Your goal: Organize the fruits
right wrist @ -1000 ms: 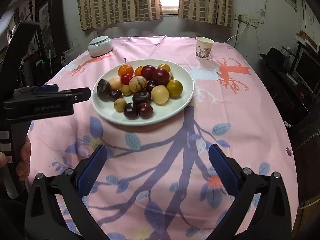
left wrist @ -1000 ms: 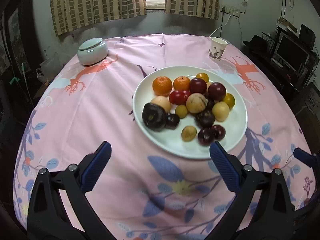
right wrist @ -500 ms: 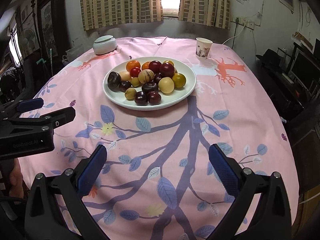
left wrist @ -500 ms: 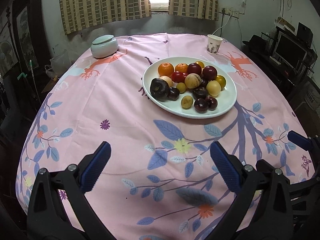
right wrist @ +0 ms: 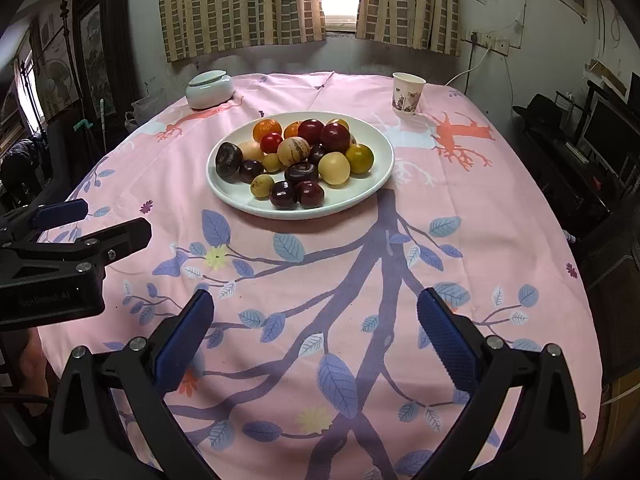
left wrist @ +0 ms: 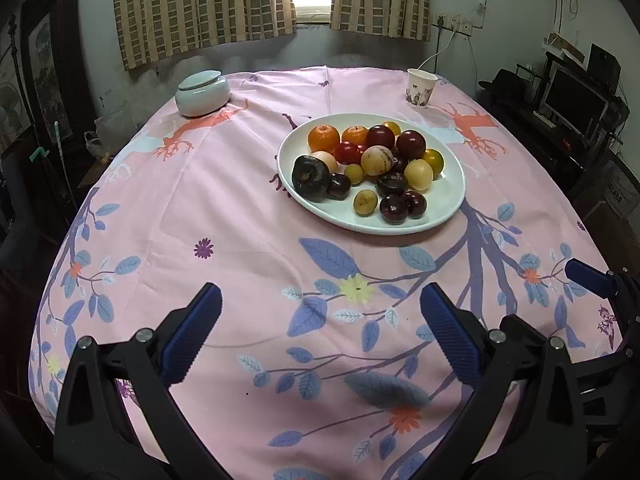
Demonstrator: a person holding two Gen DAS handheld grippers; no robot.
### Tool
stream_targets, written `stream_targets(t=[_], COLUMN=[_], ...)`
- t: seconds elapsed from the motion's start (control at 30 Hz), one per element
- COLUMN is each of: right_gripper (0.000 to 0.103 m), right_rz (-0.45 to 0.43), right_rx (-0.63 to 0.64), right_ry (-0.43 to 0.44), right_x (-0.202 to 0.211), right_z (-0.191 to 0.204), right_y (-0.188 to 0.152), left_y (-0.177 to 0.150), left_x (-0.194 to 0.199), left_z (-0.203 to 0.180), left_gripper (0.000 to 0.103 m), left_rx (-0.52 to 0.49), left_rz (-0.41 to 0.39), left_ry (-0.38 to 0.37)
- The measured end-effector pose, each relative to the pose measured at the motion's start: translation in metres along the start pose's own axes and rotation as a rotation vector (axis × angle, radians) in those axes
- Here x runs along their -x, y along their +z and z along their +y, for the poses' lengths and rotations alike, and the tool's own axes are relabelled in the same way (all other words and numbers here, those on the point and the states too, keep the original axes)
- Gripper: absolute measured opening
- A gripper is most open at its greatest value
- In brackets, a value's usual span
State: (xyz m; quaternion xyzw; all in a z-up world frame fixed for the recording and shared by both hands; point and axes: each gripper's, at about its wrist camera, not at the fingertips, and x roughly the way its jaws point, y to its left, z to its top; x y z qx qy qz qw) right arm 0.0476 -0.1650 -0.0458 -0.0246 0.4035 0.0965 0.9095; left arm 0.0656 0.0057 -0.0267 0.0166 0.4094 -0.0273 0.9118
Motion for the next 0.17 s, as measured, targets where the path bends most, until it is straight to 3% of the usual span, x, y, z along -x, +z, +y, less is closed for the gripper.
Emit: stream_targets(t=[0.17], right_gripper=[0.102], right_rz=[0.004], right_rx=[-0.009], right_ry=[-0.001], right_x=[-0.0011], right_z=[-0.0006], right_y=[-0.0004], left_y=[-0.0005], left_x=[-0.0002], left_z=[-0.0004], left_gripper=[0.101], left_rx=[0.002], left_rz=[0.003], left_ry=[0.003])
